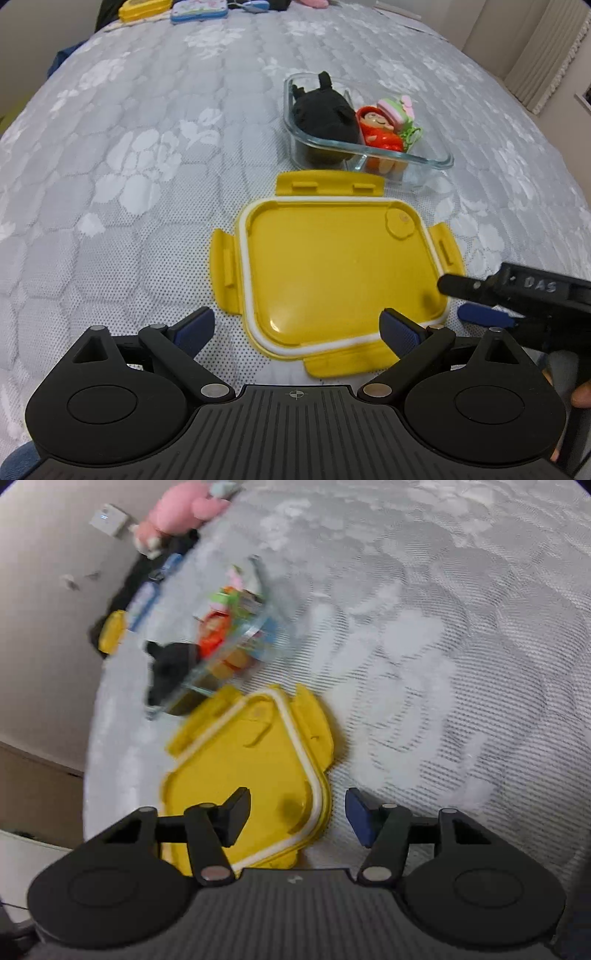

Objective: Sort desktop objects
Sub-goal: 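Grasp the rim of the yellow lid with the right gripper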

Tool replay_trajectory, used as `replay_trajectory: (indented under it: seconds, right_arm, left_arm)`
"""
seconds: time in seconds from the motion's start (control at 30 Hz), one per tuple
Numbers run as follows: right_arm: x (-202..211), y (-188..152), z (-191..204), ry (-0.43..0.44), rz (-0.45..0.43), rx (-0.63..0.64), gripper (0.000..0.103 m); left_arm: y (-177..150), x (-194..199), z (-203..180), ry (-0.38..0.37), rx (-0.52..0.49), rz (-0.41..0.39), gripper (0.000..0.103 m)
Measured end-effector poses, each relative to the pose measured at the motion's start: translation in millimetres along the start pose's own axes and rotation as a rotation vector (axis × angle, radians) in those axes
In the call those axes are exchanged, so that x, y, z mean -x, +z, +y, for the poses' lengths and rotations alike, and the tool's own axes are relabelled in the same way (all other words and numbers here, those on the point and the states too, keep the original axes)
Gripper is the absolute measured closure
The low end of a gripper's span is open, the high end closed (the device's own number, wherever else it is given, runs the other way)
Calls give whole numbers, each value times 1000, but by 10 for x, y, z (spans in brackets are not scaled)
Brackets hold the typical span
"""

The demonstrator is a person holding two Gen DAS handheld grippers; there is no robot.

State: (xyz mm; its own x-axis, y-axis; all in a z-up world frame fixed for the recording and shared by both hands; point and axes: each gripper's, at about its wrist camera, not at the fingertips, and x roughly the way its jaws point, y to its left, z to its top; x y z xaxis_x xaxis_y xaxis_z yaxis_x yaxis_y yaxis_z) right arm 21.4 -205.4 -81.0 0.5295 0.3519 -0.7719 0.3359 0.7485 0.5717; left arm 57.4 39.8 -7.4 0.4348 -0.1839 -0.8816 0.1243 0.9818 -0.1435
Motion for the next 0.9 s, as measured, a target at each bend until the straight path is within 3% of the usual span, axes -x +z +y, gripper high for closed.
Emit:
replay_trajectory:
  seconds: [0.1, 0.23, 0.3, 0.37, 0.53, 0.67, 0.9]
  right_arm:
    - [-90, 32, 30, -6, 0, 34, 41]
    - [-229, 102, 210, -21, -19, 181, 28]
    - [-265, 120, 259, -35, -38, 221, 37]
    - [-233, 147, 219, -74, -51, 215, 80]
    - [-29, 268, -97, -36, -33, 44, 82]
    - [154, 262, -166, -61, -79, 47, 82]
    - [153, 145, -98, -102, -43, 106, 81]
  left_arm:
    - [-2, -10, -10, 0, -5, 3, 4]
    - [-8, -19, -15, 3, -7, 6, 4]
    - [-13, -24, -15, 5, -7, 7, 4]
    - [-18, -31, -11, 7, -7, 9, 4]
    - [-23, -31, -7, 5, -6, 8, 4]
    - [-29, -29, -13, 7, -8, 7, 4]
    - [-32, -75, -54, 25, -26, 20, 4]
